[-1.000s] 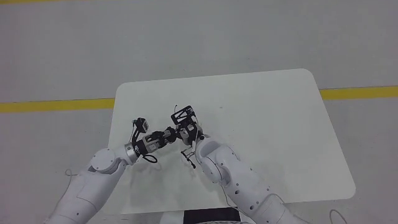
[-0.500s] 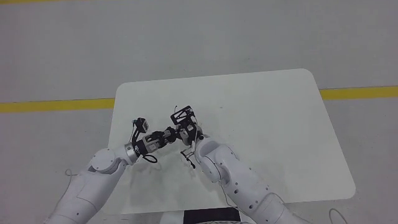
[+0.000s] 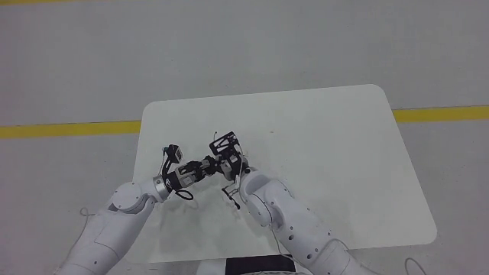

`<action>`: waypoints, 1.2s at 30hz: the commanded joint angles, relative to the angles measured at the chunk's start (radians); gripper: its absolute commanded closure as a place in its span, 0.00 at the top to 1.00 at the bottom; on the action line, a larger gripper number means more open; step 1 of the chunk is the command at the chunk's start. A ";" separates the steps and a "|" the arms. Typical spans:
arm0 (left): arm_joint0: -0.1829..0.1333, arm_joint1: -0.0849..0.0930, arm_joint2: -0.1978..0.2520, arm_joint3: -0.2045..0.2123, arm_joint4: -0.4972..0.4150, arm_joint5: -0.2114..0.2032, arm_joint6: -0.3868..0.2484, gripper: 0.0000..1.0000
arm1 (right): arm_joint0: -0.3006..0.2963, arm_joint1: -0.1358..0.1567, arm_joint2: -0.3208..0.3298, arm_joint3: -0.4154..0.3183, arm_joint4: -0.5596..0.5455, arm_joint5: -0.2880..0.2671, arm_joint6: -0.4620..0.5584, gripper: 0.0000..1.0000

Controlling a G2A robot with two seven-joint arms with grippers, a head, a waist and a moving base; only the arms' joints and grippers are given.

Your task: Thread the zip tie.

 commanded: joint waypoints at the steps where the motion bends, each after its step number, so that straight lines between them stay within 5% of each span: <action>1: 0.000 0.000 0.000 0.000 0.000 0.000 0.000 0.00 | -0.003 0.001 0.000 -0.002 0.001 0.001 -0.001 0.00; 36: 0.000 0.000 0.000 0.000 0.000 0.000 0.000 0.00 | -0.031 0.009 0.000 -0.026 0.011 0.024 -0.010 0.00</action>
